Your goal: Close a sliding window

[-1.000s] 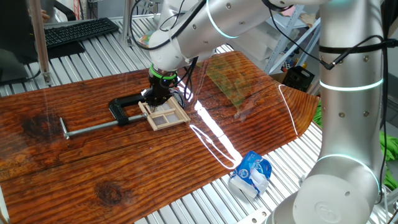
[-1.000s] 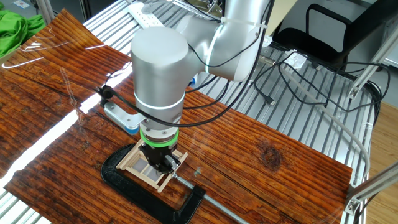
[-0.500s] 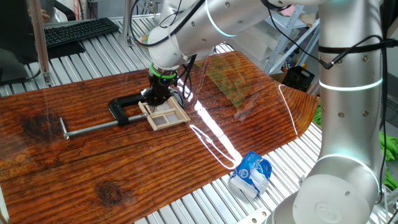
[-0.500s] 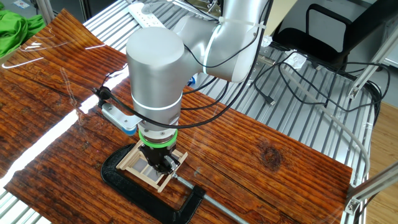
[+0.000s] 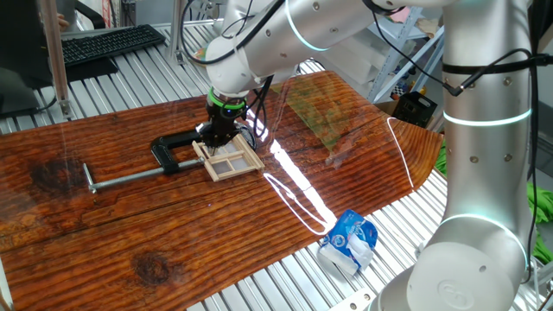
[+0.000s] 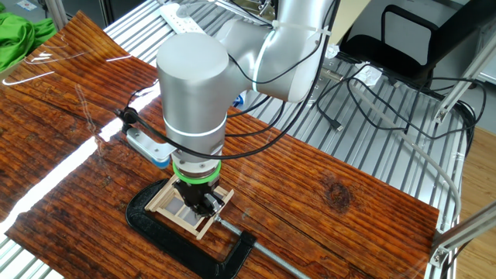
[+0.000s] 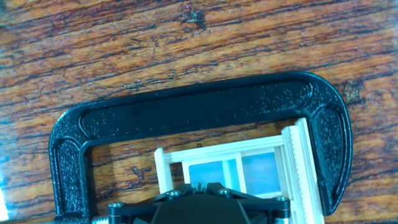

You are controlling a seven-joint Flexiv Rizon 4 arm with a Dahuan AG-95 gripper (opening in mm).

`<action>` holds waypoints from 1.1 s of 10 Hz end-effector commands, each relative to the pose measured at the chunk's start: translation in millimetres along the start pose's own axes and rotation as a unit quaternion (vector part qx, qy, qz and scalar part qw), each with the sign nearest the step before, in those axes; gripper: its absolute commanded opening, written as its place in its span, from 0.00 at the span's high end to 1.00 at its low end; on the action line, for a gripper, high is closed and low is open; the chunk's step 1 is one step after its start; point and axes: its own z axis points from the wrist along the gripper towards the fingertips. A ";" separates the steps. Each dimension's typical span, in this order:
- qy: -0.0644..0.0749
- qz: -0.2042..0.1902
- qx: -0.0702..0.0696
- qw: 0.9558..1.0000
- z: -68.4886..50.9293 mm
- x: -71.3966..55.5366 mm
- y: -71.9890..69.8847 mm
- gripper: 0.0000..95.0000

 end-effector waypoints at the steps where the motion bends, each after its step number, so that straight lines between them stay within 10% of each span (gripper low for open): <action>1: -0.003 -0.006 -0.003 1.000 2.9 1.2 -3.0 1.00; 11: 0.003 -0.059 0.011 0.998 -8.6 -19.8 -36.8 1.00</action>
